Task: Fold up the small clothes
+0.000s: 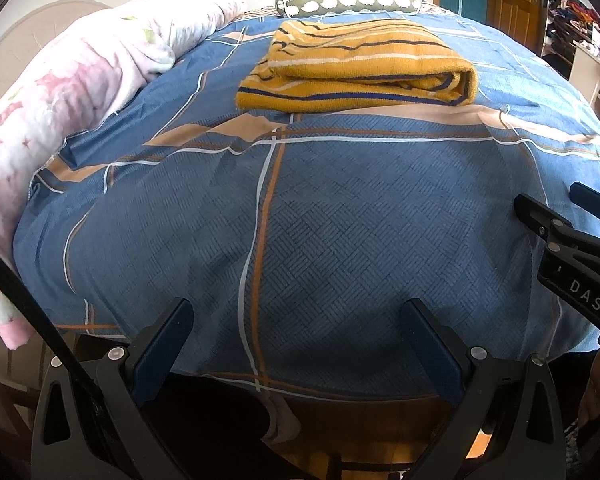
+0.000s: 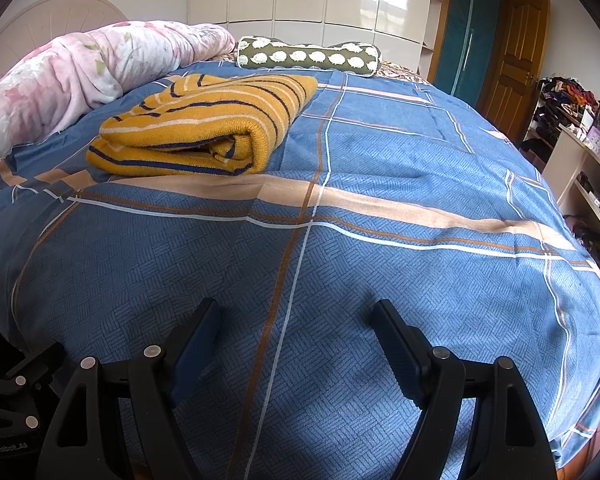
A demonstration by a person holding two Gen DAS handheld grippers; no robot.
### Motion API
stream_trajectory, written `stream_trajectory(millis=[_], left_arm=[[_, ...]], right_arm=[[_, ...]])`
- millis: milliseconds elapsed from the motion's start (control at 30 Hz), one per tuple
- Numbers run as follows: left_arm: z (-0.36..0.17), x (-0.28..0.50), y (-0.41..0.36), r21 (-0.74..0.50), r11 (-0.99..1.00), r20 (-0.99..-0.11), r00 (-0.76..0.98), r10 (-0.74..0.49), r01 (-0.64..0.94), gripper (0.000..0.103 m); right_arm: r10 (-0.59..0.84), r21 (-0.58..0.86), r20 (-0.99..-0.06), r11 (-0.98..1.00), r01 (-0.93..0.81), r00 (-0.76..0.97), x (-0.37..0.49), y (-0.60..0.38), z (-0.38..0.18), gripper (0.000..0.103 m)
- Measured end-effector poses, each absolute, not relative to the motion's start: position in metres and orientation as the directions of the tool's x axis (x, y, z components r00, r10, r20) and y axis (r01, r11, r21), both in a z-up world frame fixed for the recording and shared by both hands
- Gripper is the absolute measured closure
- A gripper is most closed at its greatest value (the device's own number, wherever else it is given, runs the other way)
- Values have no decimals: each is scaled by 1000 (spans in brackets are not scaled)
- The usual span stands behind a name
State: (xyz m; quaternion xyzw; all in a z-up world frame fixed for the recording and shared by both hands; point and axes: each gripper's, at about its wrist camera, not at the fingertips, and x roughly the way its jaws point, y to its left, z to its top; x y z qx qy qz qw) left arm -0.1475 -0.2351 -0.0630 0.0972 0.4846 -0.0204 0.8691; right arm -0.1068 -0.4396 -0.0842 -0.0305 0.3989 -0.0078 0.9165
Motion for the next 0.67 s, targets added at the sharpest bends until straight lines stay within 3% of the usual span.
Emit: stream_trajectory(millis=[667], left_arm=[[-53,-135,-244,107,975,-831,555,-20,195,0]], right_arm=[[-52,-57,-710,998,16,702,-105,-445,-73,20]])
